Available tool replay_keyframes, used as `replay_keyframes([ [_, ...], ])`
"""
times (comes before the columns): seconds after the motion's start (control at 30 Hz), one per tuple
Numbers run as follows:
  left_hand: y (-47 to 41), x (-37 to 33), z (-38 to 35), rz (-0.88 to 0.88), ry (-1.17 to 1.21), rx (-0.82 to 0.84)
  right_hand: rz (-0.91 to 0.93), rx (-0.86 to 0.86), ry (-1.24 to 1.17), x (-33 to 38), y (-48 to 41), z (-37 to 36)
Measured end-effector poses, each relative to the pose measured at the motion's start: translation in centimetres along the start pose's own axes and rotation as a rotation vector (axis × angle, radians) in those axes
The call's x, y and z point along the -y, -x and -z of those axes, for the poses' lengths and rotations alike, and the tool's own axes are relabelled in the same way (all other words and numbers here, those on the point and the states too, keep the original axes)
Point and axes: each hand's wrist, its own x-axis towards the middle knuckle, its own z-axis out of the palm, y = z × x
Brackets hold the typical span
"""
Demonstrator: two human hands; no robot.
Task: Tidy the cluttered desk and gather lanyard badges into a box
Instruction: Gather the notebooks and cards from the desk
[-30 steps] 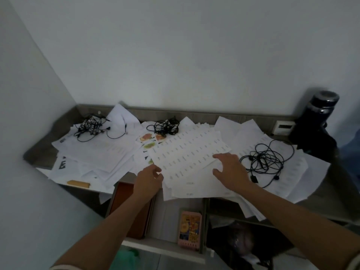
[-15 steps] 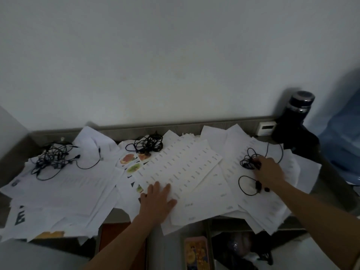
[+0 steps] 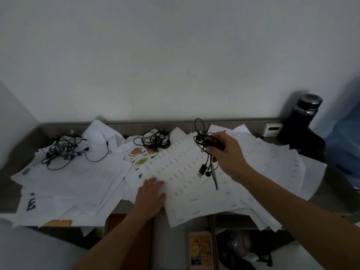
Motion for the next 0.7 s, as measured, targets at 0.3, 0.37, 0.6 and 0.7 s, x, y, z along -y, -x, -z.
replay_keyframes([
  [0.3, 9.3, 3.5, 1.4, 0.216, 0.031, -0.190, 0.291, 0.591, 0.271, -7.5, 12.2, -9.8],
  [0.37, 10.9, 3.8, 1.4, 0.249, 0.039, -0.139, 0.293, 0.760, 0.415, -10.8, 14.1, -11.1],
  [0.6, 14.5, 3.7, 1.3, 0.362, 0.048, -0.156, 0.072, 0.961, 0.726, -17.5, 14.5, -12.6],
  [0.7, 14.9, 3.5, 1.2, 0.372, 0.044, -0.147, 0.032, 1.062, 0.712, -16.3, 14.1, -13.5],
])
